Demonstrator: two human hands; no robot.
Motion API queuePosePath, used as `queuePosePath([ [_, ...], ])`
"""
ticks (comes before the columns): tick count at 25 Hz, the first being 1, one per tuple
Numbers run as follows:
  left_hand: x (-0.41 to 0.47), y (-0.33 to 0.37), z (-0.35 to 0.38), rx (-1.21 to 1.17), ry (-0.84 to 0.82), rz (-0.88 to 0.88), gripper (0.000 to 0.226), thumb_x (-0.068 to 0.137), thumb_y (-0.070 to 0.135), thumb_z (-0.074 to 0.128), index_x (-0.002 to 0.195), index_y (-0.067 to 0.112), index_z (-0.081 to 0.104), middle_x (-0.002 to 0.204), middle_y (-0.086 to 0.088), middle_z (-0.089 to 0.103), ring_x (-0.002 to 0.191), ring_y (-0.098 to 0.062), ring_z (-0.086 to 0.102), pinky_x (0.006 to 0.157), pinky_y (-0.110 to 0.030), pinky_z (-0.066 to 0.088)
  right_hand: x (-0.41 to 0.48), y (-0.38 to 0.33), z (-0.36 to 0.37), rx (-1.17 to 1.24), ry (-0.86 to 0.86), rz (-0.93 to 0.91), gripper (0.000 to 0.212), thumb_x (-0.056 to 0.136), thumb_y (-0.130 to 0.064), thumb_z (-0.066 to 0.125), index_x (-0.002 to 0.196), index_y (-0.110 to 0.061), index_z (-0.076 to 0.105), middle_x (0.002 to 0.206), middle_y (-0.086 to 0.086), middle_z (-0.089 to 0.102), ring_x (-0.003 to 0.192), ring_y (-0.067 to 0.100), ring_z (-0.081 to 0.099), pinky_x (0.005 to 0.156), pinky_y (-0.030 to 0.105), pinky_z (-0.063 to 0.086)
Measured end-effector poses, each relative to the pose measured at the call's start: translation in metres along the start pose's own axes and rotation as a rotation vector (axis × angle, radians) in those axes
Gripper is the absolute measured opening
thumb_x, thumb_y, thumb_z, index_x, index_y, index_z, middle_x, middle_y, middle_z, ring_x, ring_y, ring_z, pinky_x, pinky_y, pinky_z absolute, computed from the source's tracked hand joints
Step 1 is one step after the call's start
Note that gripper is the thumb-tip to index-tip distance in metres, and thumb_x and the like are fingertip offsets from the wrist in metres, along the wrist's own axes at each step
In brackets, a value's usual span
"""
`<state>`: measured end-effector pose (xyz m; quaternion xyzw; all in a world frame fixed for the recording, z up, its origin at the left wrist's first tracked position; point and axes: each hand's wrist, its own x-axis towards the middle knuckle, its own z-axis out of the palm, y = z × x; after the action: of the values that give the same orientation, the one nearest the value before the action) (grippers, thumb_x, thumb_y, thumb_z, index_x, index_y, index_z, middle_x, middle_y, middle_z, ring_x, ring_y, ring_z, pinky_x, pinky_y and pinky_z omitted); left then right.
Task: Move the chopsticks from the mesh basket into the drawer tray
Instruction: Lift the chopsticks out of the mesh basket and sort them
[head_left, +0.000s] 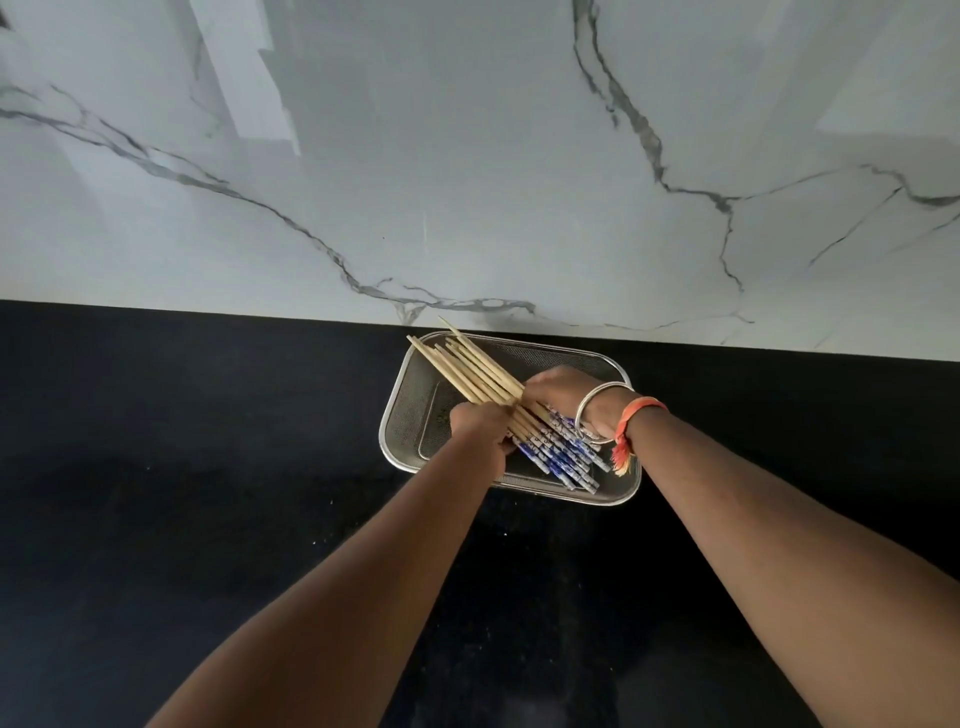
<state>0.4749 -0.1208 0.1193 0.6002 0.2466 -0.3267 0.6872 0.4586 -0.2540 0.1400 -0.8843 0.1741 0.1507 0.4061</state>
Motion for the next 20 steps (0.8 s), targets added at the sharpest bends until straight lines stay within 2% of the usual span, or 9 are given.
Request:
queuePosePath([
  [3, -0.002, 0.001, 0.002, 0.001, -0.035, 0.037, 0.019, 0.098, 0.014, 0.068, 0.11, 0.001, 0.062, 0.099, -0.016, 0.073, 0.086, -0.027, 0.074, 0.086, -0.047, 0.063, -0.003, 0.0, 0.005, 0.034, -0.012, -0.007, 0.032, 0.088, -0.042, 0.066, 0.102, -0.014, 0.073, 0.097, 0.011, 0.076, 0.09, 0.025, 0.07, 0.086, 0.039, 0.054],
  [8, -0.006, -0.001, 0.002, 0.027, -0.05, 0.205, 0.019, 0.101, 0.022, 0.064, 0.113, 0.009, 0.059, 0.105, -0.014, 0.073, 0.091, -0.027, 0.073, 0.086, -0.046, 0.062, -0.005, -0.007, 0.011, 0.051, 0.079, -0.069, 0.028, 0.09, -0.039, 0.063, 0.103, -0.015, 0.069, 0.092, 0.009, 0.075, 0.087, 0.028, 0.072, 0.086, 0.047, 0.058],
  [10, -0.01, 0.002, 0.005, 0.031, -0.093, 0.365, 0.024, 0.103, 0.019, 0.06, 0.124, 0.008, 0.059, 0.108, -0.009, 0.073, 0.097, -0.023, 0.072, 0.083, -0.038, 0.062, -0.008, -0.015, 0.012, 0.097, 0.17, -0.12, 0.014, 0.091, -0.024, 0.061, 0.102, -0.017, 0.067, 0.083, 0.005, 0.072, 0.078, 0.023, 0.068, 0.079, 0.043, 0.057],
  [13, -0.016, 0.014, 0.007, 0.126, -0.17, 0.617, 0.025, 0.105, 0.011, 0.054, 0.13, 0.004, 0.056, 0.108, -0.005, 0.071, 0.096, -0.013, 0.069, 0.069, -0.018, 0.057, -0.01, -0.027, 0.016, 0.224, 0.313, -0.216, 0.026, 0.089, -0.009, 0.054, 0.112, -0.013, 0.065, 0.092, 0.015, 0.072, 0.078, 0.025, 0.064, 0.075, 0.044, 0.056],
  [16, -0.018, 0.027, 0.003, 0.286, -0.192, 0.788, 0.025, 0.104, 0.012, 0.054, 0.126, 0.0, 0.053, 0.109, -0.014, 0.07, 0.098, -0.026, 0.069, 0.075, -0.027, 0.06, -0.011, -0.031, 0.02, 0.362, 0.4, -0.253, 0.029, 0.088, -0.017, 0.052, 0.115, -0.014, 0.063, 0.097, 0.015, 0.072, 0.086, 0.029, 0.069, 0.08, 0.052, 0.058],
  [17, -0.017, 0.029, 0.001, 0.33, -0.187, 0.837, 0.023, 0.104, 0.011, 0.055, 0.123, -0.002, 0.051, 0.103, -0.011, 0.069, 0.092, -0.023, 0.068, 0.072, -0.025, 0.059, -0.013, -0.033, 0.022, 0.41, 0.419, -0.257, 0.028, 0.088, -0.02, 0.052, 0.113, -0.016, 0.064, 0.097, 0.013, 0.073, 0.089, 0.029, 0.07, 0.081, 0.054, 0.058],
  [19, -0.022, 0.03, -0.004, 0.393, -0.186, 0.92, 0.021, 0.105, 0.01, 0.054, 0.118, -0.005, 0.049, 0.09, -0.001, 0.063, 0.076, -0.008, 0.061, 0.059, -0.013, 0.05, -0.015, -0.033, 0.029, 0.509, 0.464, -0.272, 0.026, 0.088, -0.025, 0.052, 0.109, -0.021, 0.065, 0.098, 0.011, 0.073, 0.091, 0.03, 0.07, 0.081, 0.056, 0.058],
  [20, -0.023, 0.029, -0.007, 0.403, -0.202, 0.948, 0.023, 0.106, 0.012, 0.054, 0.118, -0.005, 0.047, 0.087, 0.001, 0.061, 0.072, -0.006, 0.059, 0.057, -0.013, 0.048, -0.015, -0.033, 0.033, 0.539, 0.496, -0.27, 0.025, 0.088, -0.027, 0.053, 0.109, -0.022, 0.065, 0.098, 0.009, 0.073, 0.091, 0.029, 0.07, 0.081, 0.056, 0.058],
])
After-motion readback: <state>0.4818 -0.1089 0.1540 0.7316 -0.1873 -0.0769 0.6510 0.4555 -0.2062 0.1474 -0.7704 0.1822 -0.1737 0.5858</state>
